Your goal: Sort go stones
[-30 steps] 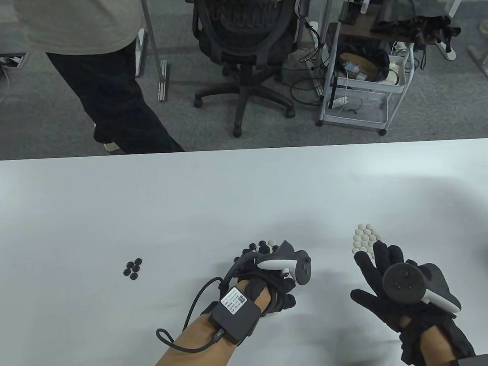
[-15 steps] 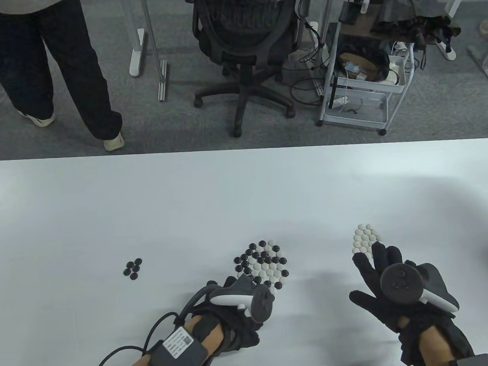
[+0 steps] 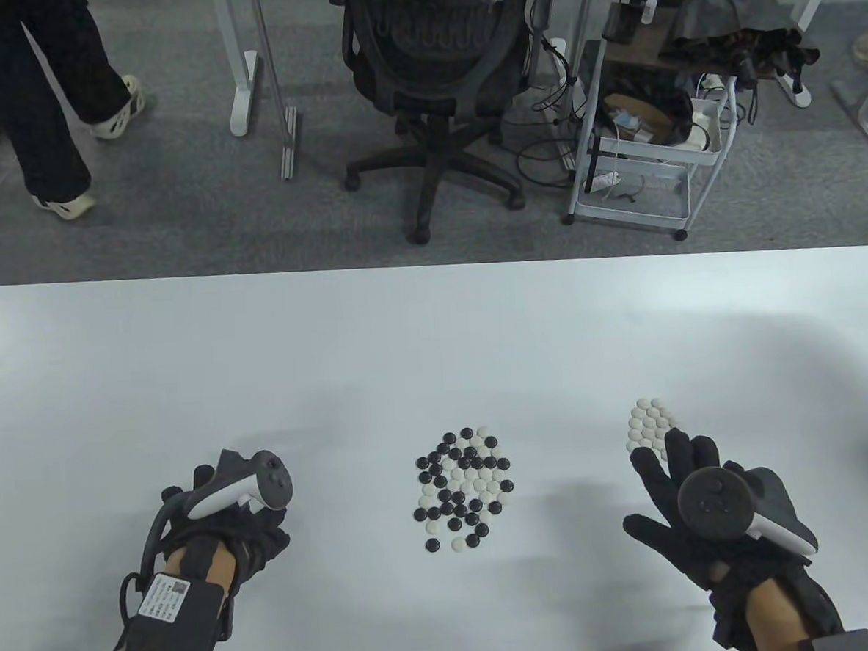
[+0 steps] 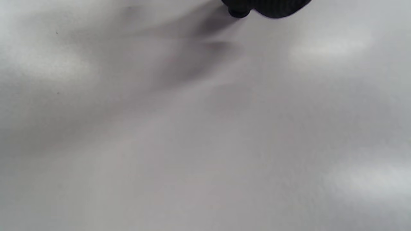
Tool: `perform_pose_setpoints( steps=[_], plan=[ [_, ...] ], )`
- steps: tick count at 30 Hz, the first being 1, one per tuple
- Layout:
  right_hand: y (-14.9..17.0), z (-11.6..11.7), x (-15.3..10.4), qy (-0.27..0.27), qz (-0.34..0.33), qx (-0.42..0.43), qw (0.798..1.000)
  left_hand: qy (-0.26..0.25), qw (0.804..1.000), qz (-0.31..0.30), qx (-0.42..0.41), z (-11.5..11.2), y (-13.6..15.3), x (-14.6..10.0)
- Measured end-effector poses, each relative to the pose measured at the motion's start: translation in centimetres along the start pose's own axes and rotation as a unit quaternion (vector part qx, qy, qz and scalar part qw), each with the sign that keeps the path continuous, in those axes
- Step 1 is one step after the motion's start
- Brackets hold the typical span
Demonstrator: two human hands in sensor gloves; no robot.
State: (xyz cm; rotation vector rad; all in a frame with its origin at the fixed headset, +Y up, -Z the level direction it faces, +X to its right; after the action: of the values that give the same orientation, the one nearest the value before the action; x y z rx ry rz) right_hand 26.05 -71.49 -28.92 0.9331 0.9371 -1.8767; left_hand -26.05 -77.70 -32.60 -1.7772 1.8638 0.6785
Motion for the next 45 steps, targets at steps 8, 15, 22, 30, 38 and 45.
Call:
perform_pose_setpoints(
  steps=[8, 15, 22, 30, 38, 45],
  plan=[
    [0.1, 0.0, 0.0, 0.0, 0.001, 0.002, 1.0, -0.007, 0.997, 0.049, -0.068, 2.6, 1.9, 2.2],
    [0.2, -0.1, -0.1, 0.0, 0.001, 0.005, 1.0, -0.006, 0.991, 0.059, -0.118, 3.8, 2.5, 2.8],
    [0.3, 0.0, 0.0, -0.003, 0.002, 0.006, 1.0, -0.04, 0.992, -0.021, -0.121, 6.8, -1.2, -0.3],
    [0.2, 0.0, 0.0, -0.007, 0.002, 0.005, 1.0, 0.007, 0.991, -0.131, 0.041, 4.1, -10.5, -3.6],
    [0.0, 0.2, 0.2, -0.013, 0.003, 0.002, 1.0, 0.032, 0.967, -0.215, 0.136, 0.1, -18.5, -4.3],
    [0.0, 0.2, 0.1, -0.011, 0.004, 0.003, 1.0, 0.031, 0.96, -0.201, 0.191, -2.4, -19.6, -3.0]
  ],
)
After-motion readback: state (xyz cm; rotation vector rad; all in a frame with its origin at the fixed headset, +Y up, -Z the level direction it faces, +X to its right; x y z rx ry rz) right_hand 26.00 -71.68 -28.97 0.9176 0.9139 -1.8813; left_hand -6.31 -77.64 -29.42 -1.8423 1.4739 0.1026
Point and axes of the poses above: the tracker on the back of each hand, its own y axis roughly to the little-finger side, its own x axis roughly from the wrist to the fingertips, z = x × y, the point moved 4 cm from there along x, roughly from the wrist to the fingertips, and after that the axes turned 2 degrees about -y, right-handed, at the moved point
